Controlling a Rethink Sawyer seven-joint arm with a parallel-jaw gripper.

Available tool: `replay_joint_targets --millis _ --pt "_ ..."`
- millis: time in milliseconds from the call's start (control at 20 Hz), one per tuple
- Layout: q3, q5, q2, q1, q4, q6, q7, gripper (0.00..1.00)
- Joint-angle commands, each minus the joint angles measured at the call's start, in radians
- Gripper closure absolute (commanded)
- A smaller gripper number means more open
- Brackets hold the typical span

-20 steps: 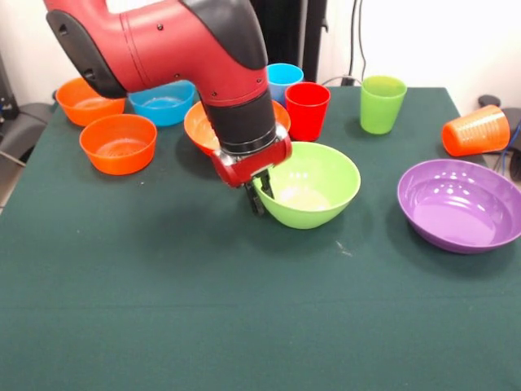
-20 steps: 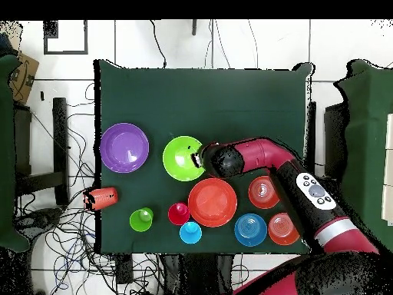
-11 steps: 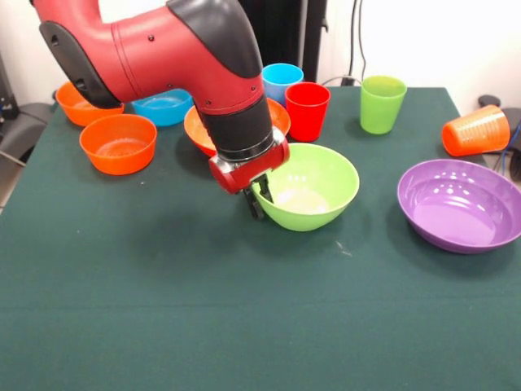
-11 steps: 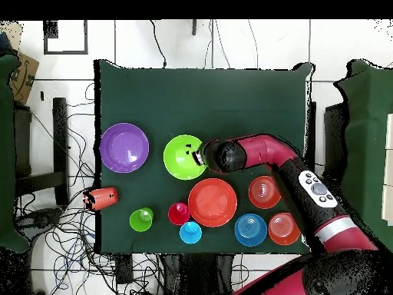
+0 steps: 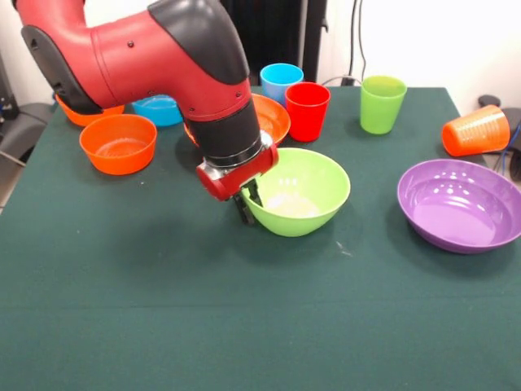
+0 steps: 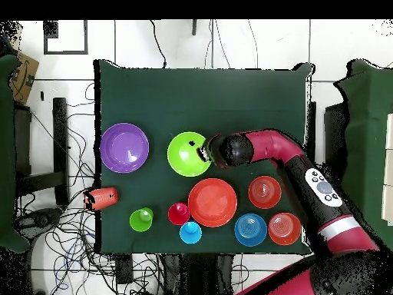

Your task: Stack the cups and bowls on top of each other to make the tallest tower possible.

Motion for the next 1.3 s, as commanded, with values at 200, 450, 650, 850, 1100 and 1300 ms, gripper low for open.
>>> replay_joint_targets --millis 200,450,650,850,1100,1300 --pt "-0.016 -0.093 0.023 -0.032 -0.186 0.104 -0.493 1.0" --pt "-0.017 -0.095 0.032 -0.038 -0.197 0.108 -0.514 1.0" --pt "-0.018 -0.093 0.035 -0.037 -0.2 0.109 -0.516 1.0" --pt "-0.02 -0.093 0.033 -0.033 -0.194 0.114 -0.521 1.0" --pt "-0.02 -0.094 0.03 -0.029 -0.194 0.117 -0.521 0.0" --pt "-0.023 -0.097 0.027 -0.025 -0.194 0.116 -0.516 0.0"
